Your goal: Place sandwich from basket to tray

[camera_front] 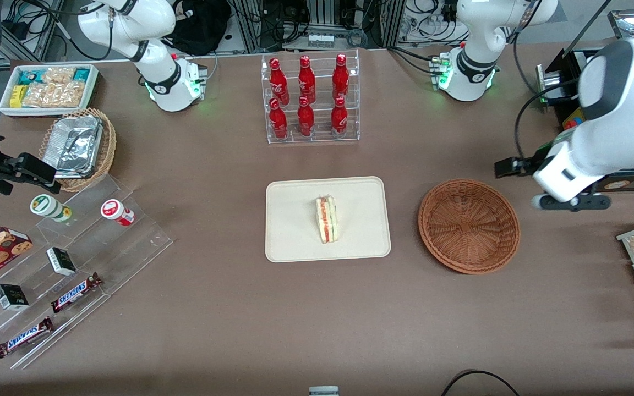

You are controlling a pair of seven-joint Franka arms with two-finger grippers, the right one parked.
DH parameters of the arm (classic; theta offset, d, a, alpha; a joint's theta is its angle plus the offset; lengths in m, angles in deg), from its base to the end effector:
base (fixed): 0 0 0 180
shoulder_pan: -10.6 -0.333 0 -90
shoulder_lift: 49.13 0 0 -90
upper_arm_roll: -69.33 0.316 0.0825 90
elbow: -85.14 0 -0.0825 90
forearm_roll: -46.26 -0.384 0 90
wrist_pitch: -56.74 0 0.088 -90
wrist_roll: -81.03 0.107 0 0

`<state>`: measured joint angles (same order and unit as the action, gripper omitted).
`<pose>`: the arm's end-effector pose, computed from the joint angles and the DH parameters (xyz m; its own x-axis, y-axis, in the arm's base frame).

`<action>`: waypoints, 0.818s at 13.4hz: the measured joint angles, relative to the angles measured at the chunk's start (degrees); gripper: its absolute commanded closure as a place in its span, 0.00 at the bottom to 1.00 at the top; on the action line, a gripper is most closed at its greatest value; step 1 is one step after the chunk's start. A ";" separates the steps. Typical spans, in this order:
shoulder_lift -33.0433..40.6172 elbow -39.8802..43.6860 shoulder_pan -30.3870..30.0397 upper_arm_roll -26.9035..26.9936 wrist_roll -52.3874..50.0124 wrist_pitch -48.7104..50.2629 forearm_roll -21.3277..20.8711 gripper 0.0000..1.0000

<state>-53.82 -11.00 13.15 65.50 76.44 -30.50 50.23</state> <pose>0.5569 -0.0688 0.5258 0.9703 -0.0326 -0.2398 -0.0201 -0.9983 0.0544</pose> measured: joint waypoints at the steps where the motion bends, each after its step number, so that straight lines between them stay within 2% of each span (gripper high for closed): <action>1: 1.08 0.00 -0.67 -0.07 1.06 0.93 0.00 0.00; 4: 4.20 0.19 -2.11 -0.29 2.06 4.19 -0.12 0.00; 8: 6.72 1.96 -2.94 -0.57 2.29 5.81 -3.89 0.00; 11: 6.85 2.27 -2.97 -0.67 2.29 5.22 -4.52 0.00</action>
